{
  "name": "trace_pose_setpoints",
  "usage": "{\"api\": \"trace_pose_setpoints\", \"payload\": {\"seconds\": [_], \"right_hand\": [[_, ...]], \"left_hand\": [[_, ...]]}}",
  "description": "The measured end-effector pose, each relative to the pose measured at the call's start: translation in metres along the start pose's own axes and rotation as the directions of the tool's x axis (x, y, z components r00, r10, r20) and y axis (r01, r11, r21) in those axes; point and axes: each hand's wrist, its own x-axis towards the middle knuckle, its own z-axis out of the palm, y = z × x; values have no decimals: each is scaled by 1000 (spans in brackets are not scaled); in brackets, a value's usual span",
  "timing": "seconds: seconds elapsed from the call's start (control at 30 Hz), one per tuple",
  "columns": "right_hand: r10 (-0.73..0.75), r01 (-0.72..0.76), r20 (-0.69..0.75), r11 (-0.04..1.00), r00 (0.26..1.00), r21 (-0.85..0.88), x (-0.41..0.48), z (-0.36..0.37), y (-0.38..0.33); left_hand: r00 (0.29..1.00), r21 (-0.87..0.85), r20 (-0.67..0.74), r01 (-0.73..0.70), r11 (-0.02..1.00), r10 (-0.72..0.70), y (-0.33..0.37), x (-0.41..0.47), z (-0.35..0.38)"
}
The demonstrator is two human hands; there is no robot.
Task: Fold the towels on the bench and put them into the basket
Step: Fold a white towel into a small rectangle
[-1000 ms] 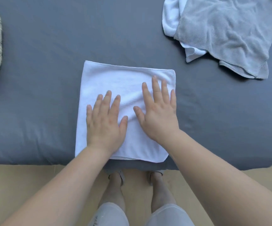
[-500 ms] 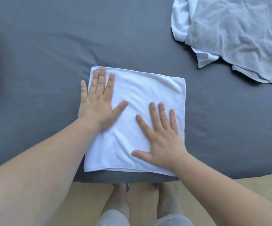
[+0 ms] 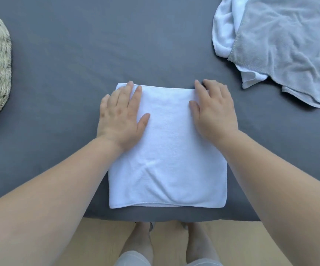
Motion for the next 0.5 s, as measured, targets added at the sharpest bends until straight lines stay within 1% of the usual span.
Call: {"api": "trace_pose_setpoints", "payload": {"seconds": [0.03, 0.07, 0.13, 0.17, 0.23, 0.27, 0.33, 0.4, 0.5], "right_hand": [[-41, 41, -37, 999, 998, -14, 6, -3, 1], [-60, 59, -33, 998, 998, -37, 10, -7, 3], [-44, 46, 40, 996, 998, -70, 15, -15, 7], [-15, 19, 77, 998, 997, -57, 17, -20, 8], [58, -58, 150, 998, 987, 1, 22, -29, 10], [74, -76, 192, 997, 979, 3, 25, -33, 11], [61, -52, 269, 998, 961, -40, 33, -37, 11], [25, -9, 304, 999, 952, -54, 38, -39, 10], [1, 21, 317, 998, 948, -65, 42, -44, 10]], "left_hand": [[999, -2, -37, -8, 1000, 8, -1, 6, -6], [998, 13, -56, -26, 1000, 27, -3, 12, -10], [996, 68, -45, -72, 995, 75, -5, 27, -17], [996, 105, -27, -80, 991, 83, -6, 34, -21], [998, 155, 22, -54, 987, 51, -5, 45, -28], [999, 163, 47, -27, 986, 20, -4, 50, -32], [994, 178, 100, 23, 984, -41, 2, 57, -38], [988, 189, 143, 36, 981, -64, 7, 61, -41], [989, 158, 135, 40, 987, -62, 9, 63, -45]]}}
